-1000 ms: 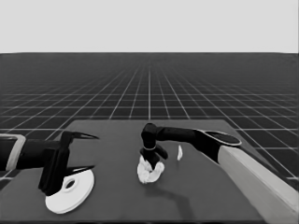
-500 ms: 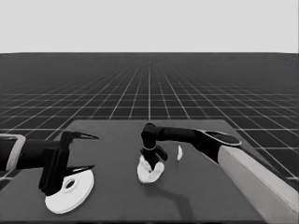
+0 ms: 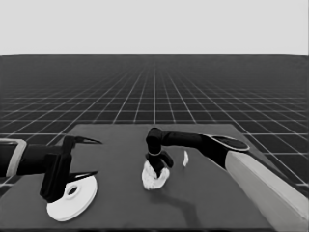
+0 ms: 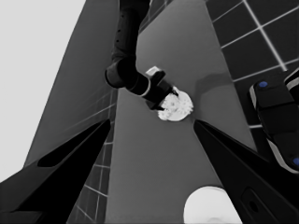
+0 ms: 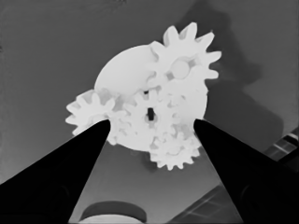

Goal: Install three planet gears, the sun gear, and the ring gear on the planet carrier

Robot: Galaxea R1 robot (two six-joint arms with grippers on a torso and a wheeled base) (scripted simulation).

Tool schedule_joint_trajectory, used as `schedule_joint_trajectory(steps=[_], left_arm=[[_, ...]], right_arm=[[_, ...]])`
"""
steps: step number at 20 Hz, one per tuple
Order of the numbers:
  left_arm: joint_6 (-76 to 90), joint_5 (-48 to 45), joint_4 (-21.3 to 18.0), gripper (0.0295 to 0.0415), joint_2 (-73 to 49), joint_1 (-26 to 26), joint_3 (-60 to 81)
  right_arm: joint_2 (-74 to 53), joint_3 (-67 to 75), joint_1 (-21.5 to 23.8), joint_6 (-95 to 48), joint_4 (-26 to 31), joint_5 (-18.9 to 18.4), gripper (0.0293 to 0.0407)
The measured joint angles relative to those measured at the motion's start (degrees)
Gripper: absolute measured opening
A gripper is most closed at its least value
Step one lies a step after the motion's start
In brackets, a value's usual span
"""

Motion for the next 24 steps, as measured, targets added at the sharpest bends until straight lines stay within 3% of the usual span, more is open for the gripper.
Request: schedule_joint_trajectory(steps=[4,5,6,8,14,15,16,17,19,24], left_arm=[[0.0,0.0,0.0,0.0385,0.0,0.0,0.0],[0.0,0.0,0.0,0.0385,0.0,0.0,0.0],[0.0,0.0,0.0,0.0385,0.0,0.0,0.0],[0.0,0.0,0.0,0.0385,0.0,0.0,0.0],[0.0,0.0,0.0,0.0385,0.0,0.0,0.0],[0.0,0.0,0.0,0.0385,0.0,0.0,0.0],[0.0,0.0,0.0,0.0385,0.0,0.0,0.0],[0.0,0.0,0.0,0.0385,0.0,0.0,0.0],[0.0,0.0,0.0,0.0385,0.0,0.0,0.0],[0.0,0.0,0.0,0.0385,0.0,0.0,0.0]], right_arm=[[0.0,0.0,0.0,0.0,0.0,0.0,0.0385],[-0.5,2.2,2.8,-22.5,2.5,-1.5,0.0393],[-0.7,3.2,5.0,-36.6,4.1,-2.1,0.0391],[-0.8,3.9,7.0,-50.1,5.7,-2.2,0.0386],[-0.9,4.1,7.8,-57.1,6.7,-2.1,0.0385],[-16.8,30.2,0.7,-81.2,-5.8,6.4,0.0405],[-41.0,50.3,-6.0,-96.4,-13.3,11.3,0.0395],[-56.2,62.0,-9.7,-105.4,-17.7,14.2,0.0389],[-69.4,73.2,-12.7,-113.8,-21.9,17.0,0.0385],[-75.5,78.7,-14.0,-117.9,-23.9,18.4,0.0385]])
